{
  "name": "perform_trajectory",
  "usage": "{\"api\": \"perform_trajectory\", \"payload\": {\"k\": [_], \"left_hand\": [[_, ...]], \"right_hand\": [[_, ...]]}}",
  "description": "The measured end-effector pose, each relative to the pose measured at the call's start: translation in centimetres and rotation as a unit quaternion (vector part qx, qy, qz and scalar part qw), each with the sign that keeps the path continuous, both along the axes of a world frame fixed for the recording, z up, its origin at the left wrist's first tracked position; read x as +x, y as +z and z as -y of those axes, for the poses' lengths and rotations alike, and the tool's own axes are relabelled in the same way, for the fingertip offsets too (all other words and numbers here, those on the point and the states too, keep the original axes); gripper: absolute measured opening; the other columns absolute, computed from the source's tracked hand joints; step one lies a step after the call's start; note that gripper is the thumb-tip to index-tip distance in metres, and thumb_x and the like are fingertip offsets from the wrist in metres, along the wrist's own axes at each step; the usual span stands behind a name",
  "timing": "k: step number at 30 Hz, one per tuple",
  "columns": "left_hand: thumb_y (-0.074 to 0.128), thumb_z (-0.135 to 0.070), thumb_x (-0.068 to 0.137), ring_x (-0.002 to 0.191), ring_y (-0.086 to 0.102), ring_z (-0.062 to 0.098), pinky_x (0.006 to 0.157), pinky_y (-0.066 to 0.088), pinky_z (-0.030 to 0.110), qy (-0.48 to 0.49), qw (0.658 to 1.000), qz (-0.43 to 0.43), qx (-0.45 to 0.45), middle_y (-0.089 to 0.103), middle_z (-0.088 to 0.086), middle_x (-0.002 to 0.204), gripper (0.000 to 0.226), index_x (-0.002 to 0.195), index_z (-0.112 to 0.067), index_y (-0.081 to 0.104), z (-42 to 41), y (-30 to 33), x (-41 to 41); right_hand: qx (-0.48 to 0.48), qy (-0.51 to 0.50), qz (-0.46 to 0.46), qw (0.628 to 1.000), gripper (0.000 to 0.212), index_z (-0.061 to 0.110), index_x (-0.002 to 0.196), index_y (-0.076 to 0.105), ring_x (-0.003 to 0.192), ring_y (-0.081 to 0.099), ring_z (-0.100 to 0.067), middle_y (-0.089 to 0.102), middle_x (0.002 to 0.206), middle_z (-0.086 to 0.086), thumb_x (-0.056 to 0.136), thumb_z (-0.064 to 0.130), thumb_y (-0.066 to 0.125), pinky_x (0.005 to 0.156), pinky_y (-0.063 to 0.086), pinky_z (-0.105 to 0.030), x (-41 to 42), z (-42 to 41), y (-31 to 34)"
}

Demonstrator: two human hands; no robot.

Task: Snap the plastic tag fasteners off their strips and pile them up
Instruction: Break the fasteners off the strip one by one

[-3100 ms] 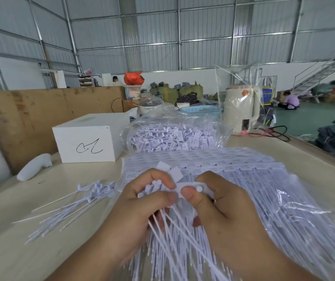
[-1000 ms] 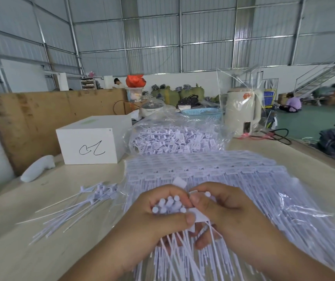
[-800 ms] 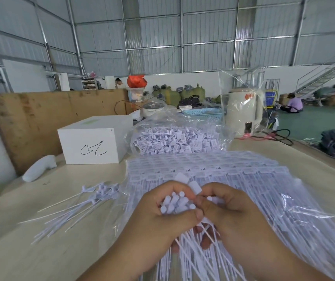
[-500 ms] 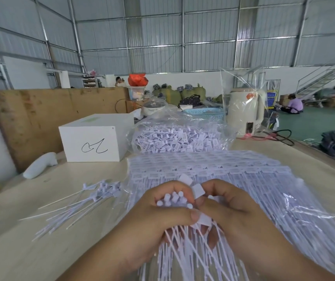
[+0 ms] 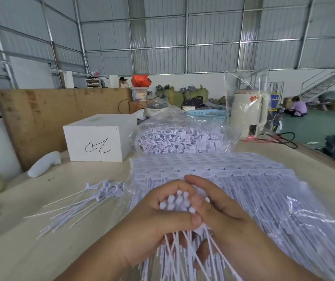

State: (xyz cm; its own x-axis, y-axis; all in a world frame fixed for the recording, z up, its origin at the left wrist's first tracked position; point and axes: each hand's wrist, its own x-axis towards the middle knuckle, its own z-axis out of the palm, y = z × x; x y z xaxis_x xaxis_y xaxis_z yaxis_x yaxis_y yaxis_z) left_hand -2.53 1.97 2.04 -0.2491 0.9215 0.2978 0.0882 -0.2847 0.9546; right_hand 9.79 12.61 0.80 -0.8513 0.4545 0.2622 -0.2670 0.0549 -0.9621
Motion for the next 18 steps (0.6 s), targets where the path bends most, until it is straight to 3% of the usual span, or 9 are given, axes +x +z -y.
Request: {"api": "perform_trajectory", "payload": {"k": [2,5,7,10,13,15,18], "left_hand": [[0.075,-0.015,0.075,0.099,0.064,0.029,0.087,0.052,0.038,0.015,0.996,-0.086,0.008,0.065,0.022,0.11,0.025,0.095,-0.009,0.061,0.0,-0.1,0.0],[0.064,-0.021,0.088,0.101,0.067,0.017,0.088,0.053,0.03,0.034,0.974,-0.223,0.023,0.069,-0.004,0.112,0.021,0.106,-0.031,0.061,0.1,-0.2,0.7],[0.056,-0.037,0.09,0.086,0.07,0.01,0.075,0.055,0.025,0.109,0.952,-0.283,0.05,0.072,-0.01,0.098,0.018,0.107,-0.038,0.058,-0.1,-0.5,1.6],[0.035,-0.063,0.087,0.056,0.065,0.003,0.053,0.049,0.023,0.253,0.902,-0.345,0.061,0.07,-0.013,0.069,0.031,0.108,-0.043,0.044,-0.8,-1.0,2.5],[0.018,-0.073,0.079,0.064,0.064,0.001,0.06,0.047,0.022,0.327,0.866,-0.376,0.039,0.068,-0.012,0.066,0.053,0.123,-0.046,0.031,-1.3,-1.5,2.8],[0.008,-0.076,0.074,0.072,0.063,0.004,0.063,0.045,0.026,0.357,0.843,-0.402,0.014,0.067,-0.011,0.07,0.067,0.13,-0.043,0.026,-1.5,-1.6,2.9],[0.003,-0.075,0.073,0.077,0.063,0.007,0.06,0.037,0.026,0.389,0.811,-0.436,0.023,0.067,-0.012,0.076,0.07,0.13,-0.043,0.029,-1.5,-1.2,3.0]], "right_hand": [[-0.057,0.01,-0.018,0.998,0.045,0.032,0.106,0.072,0.098,0.07,-0.009,0.075,0.104,0.005,0.061,0.037,0.07,0.076,0.054,-0.018,-0.2,0.1,0.2],[-0.083,0.022,-0.013,0.996,0.034,0.022,0.104,0.074,0.09,0.072,-0.015,0.076,0.098,-0.006,0.069,0.024,0.073,0.071,0.055,-0.02,-0.2,0.0,0.1],[-0.057,0.02,-0.011,0.998,0.025,0.028,0.099,0.075,0.089,0.071,-0.015,0.075,0.095,-0.005,0.075,0.023,0.079,0.073,0.054,-0.021,-0.2,0.2,-0.1],[-0.129,0.028,-0.034,0.991,0.024,0.023,0.1,0.073,0.067,0.07,-0.02,0.073,0.084,-0.011,0.077,0.018,0.077,0.052,0.053,-0.027,-0.4,1.0,-0.2],[-0.194,0.007,-0.053,0.979,0.041,0.013,0.103,0.068,0.053,0.065,-0.021,0.072,0.076,-0.014,0.062,0.018,0.069,0.039,0.047,-0.027,-0.8,1.2,-0.5],[-0.208,0.0,-0.06,0.976,0.043,0.006,0.103,0.067,0.053,0.065,-0.021,0.072,0.075,-0.016,0.06,0.015,0.068,0.04,0.048,-0.027,-0.9,1.4,-0.3],[-0.236,0.031,-0.071,0.969,0.042,0.004,0.101,0.07,0.059,0.068,-0.021,0.072,0.079,-0.02,0.06,0.007,0.067,0.047,0.051,-0.022,-0.7,1.8,0.7]]}}
